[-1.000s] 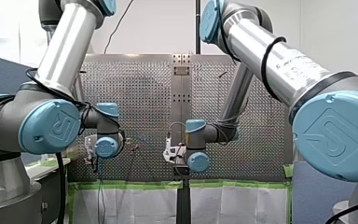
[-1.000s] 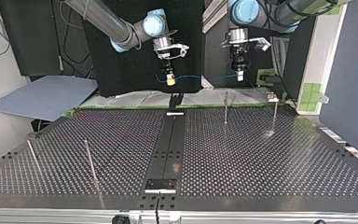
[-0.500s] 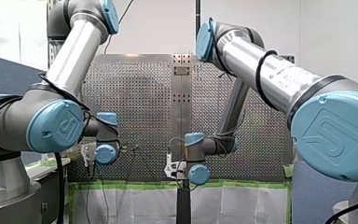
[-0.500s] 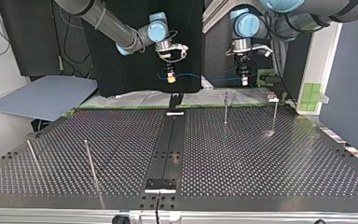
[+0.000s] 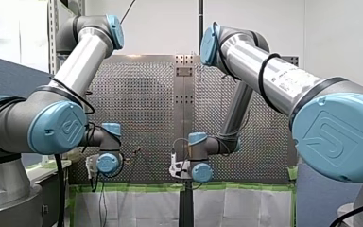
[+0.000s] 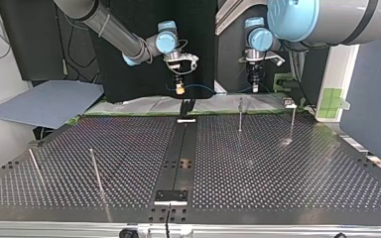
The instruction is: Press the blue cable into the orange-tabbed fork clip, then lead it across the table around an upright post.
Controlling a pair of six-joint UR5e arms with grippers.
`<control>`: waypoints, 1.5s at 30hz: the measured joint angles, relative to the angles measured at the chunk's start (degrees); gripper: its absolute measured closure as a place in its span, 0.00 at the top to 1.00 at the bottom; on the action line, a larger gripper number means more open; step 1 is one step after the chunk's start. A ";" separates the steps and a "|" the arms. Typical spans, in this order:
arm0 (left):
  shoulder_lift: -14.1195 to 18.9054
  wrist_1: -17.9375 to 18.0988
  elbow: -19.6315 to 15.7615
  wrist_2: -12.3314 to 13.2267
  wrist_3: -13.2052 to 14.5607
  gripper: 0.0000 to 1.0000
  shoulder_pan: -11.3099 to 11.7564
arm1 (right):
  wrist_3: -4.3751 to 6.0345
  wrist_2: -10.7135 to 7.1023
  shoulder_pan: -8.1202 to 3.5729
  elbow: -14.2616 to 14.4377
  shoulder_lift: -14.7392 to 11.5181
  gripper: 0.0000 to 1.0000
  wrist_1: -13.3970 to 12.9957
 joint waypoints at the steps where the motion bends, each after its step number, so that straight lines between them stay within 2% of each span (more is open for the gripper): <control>1: -0.13 -0.42 0.39 0.15 -0.06 0.01 0.09 | -0.03 0.01 -0.16 -0.22 0.00 0.00 0.17; 8: -0.43 -2.08 2.54 2.27 -1.60 0.01 0.70 | -0.10 0.03 -1.47 -0.91 0.00 0.00 0.53; 12: -0.45 -2.78 3.49 2.68 -1.87 0.01 0.95 | -0.18 -0.02 -2.30 -1.07 0.00 0.00 0.65; 19: -0.47 -3.86 4.43 3.78 -2.51 0.01 1.66 | -0.87 -0.04 -3.46 -1.23 0.00 0.00 0.98; 34: -0.50 -4.00 5.01 5.80 -3.82 0.01 1.90 | -1.88 -0.04 -4.23 -1.36 0.27 0.00 1.73; 45: -0.52 -4.05 5.56 6.37 -5.05 0.01 2.01 | -1.94 0.30 -5.27 -1.74 2.27 0.00 1.81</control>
